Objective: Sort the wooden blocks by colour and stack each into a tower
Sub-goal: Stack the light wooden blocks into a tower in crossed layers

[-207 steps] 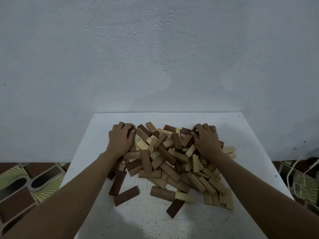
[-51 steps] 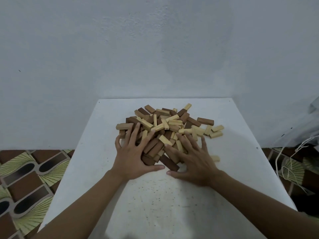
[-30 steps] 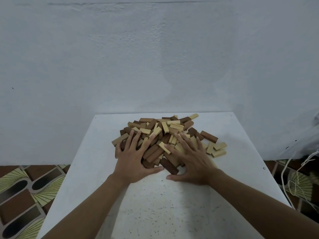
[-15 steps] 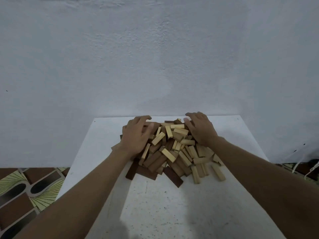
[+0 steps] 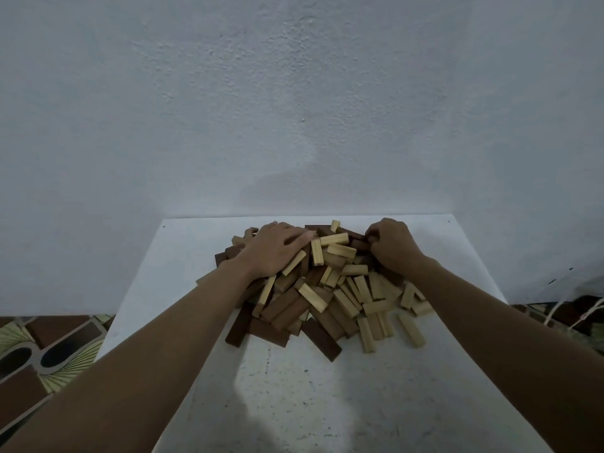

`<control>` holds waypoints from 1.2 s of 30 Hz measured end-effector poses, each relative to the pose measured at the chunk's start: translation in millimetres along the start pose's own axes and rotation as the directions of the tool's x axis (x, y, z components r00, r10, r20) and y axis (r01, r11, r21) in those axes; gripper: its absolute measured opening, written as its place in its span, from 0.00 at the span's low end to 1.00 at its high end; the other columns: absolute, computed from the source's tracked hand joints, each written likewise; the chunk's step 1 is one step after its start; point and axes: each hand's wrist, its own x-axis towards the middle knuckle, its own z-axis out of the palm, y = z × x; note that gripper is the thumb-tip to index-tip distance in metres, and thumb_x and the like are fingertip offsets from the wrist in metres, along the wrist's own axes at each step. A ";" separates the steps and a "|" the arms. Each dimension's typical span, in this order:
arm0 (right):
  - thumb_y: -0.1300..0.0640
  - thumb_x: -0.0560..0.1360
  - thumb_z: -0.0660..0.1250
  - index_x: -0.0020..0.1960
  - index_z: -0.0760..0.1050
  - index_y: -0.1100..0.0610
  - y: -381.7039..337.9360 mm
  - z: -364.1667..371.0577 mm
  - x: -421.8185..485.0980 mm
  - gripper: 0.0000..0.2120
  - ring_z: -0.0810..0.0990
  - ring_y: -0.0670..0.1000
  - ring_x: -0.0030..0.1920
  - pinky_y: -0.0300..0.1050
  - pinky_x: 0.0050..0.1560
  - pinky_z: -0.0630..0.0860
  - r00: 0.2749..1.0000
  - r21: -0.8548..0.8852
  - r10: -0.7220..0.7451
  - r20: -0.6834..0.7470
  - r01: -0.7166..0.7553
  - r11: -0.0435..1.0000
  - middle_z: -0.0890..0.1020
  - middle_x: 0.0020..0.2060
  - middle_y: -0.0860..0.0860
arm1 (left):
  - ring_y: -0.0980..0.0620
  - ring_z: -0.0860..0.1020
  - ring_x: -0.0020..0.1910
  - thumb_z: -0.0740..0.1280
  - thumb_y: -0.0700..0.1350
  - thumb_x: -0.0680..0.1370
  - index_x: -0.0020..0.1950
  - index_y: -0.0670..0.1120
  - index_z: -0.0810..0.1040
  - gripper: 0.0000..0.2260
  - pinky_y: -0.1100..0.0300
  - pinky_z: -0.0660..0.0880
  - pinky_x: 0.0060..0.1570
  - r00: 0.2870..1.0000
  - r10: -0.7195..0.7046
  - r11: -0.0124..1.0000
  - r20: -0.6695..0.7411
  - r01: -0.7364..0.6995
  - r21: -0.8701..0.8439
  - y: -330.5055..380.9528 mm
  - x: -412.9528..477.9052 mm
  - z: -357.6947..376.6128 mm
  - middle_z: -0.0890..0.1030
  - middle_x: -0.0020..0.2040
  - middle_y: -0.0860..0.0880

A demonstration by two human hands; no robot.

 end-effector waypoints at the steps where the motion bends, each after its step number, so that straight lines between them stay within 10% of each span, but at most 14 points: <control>1: 0.67 0.75 0.63 0.51 0.83 0.63 1.3 -1.9 -2.7 0.10 0.75 0.53 0.49 0.44 0.48 0.69 1.000 -0.005 -0.009 -0.002 0.009 1.000 0.78 0.45 0.55 | 0.54 0.71 0.68 0.52 0.56 0.87 0.71 0.54 0.77 0.19 0.73 0.48 0.52 1.000 0.003 1.000 -0.011 -0.003 -0.008 3.1 -1.0 -2.4 0.78 0.67 0.54; 9: 0.60 0.75 0.66 0.55 0.81 0.53 11.1 -18.3 -19.9 0.10 0.77 0.56 0.55 0.52 0.55 0.74 0.998 -0.253 0.051 0.031 -0.041 0.967 0.80 0.52 0.52 | 0.58 0.72 0.65 0.53 0.66 0.81 0.64 0.62 0.77 0.19 0.45 0.60 0.68 0.988 0.070 0.994 -0.140 -0.081 -0.072 3.6 -25.4 -5.2 0.76 0.62 0.58; 23: 0.53 0.81 0.66 0.53 0.76 0.52 -16.4 -7.6 -122.4 0.04 0.78 0.45 0.46 0.47 0.47 0.78 0.946 0.396 -0.029 -0.322 0.162 0.904 0.79 0.44 0.45 | 0.54 0.75 0.61 0.65 0.51 0.81 0.61 0.54 0.80 0.11 0.47 0.74 0.60 0.904 0.080 0.977 -0.420 -0.155 -0.146 -16.4 -137.0 24.0 0.76 0.59 0.56; 30: 0.53 0.80 0.66 0.57 0.77 0.50 -25.4 23.2 -203.8 0.06 0.74 0.39 0.49 0.46 0.53 0.76 0.904 0.230 -0.367 -0.218 0.413 0.881 0.78 0.49 0.40 | 0.59 0.77 0.56 0.69 0.44 0.81 0.59 0.55 0.79 0.09 0.63 0.76 0.56 0.914 -0.027 0.957 -0.404 -0.093 -0.273 -15.8 -194.0 46.7 0.79 0.56 0.54; 36: 0.45 0.80 0.64 0.52 0.81 0.50 -42.2 43.8 -230.8 0.11 0.74 0.43 0.51 0.51 0.53 0.72 0.853 0.219 -0.510 -0.108 0.521 0.825 0.82 0.48 0.42 | 0.56 0.70 0.65 0.62 0.53 0.82 0.63 0.54 0.77 0.11 0.49 0.66 0.59 0.905 -0.018 0.992 -0.424 -0.038 -0.122 -10.7 -222.8 81.5 0.75 0.63 0.57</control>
